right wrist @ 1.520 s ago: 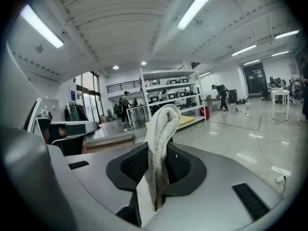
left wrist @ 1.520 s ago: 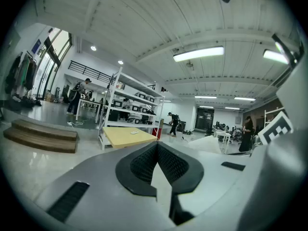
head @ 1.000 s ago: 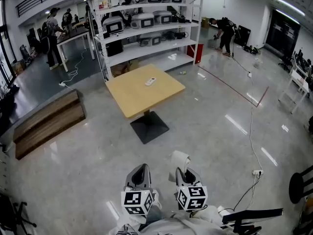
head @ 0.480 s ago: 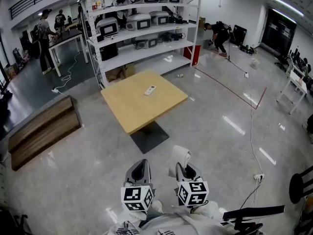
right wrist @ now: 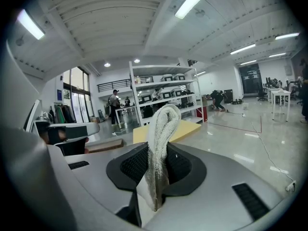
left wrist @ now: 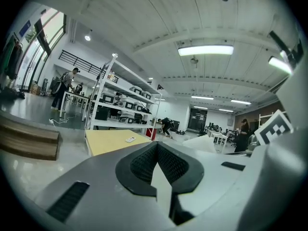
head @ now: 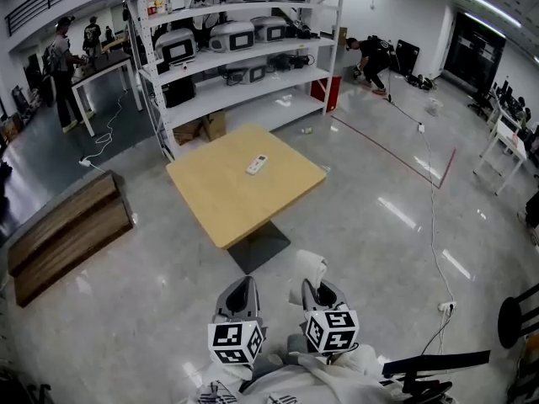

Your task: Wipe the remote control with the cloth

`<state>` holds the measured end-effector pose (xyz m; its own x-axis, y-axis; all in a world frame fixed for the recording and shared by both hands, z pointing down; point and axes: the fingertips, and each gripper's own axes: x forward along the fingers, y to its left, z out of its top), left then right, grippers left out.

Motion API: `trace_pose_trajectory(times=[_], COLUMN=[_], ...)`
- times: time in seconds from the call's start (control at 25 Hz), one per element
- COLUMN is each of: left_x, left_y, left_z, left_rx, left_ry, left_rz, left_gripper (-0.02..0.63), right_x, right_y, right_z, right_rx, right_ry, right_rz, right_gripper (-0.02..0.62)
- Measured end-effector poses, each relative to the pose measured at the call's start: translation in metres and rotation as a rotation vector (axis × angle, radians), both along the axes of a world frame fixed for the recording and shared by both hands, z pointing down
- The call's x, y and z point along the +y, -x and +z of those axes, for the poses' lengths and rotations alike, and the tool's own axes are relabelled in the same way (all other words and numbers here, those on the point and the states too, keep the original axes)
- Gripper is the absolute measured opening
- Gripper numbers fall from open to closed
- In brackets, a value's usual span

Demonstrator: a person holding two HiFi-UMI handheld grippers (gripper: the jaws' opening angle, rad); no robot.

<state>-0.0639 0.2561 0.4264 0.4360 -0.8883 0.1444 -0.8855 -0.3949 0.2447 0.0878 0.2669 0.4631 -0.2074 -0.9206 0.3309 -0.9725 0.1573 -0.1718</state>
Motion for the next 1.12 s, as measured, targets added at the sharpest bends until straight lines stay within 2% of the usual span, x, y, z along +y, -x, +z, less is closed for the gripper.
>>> trace_pose_trajectory(times=[0.4, 0.72, 1.12], left_x=[-0.071, -0.156, -0.280], left_y=[-0.005, -0.001, -0.010], left_z=[0.012, 0.017, 0.021], left_rx=[-0.029, -0.041, -0.045], left_ry=[0.007, 0.023, 0.065], left_rz=[-0.005, -0.064, -0.109], left_gripper=[0.002, 0.002, 0.002], right_x=[-0.081, -0.178, -0.308], right_y=[-0.005, 0.002, -0.006], right_z=[0.007, 0.002, -0.001], right_rx=[-0.028, -0.022, -0.019], right_ry=[-0.015, -0.033, -0.009], right_rz=[-0.005, -0.075, -0.129], right_gripper=[0.089, 0.089, 0.089])
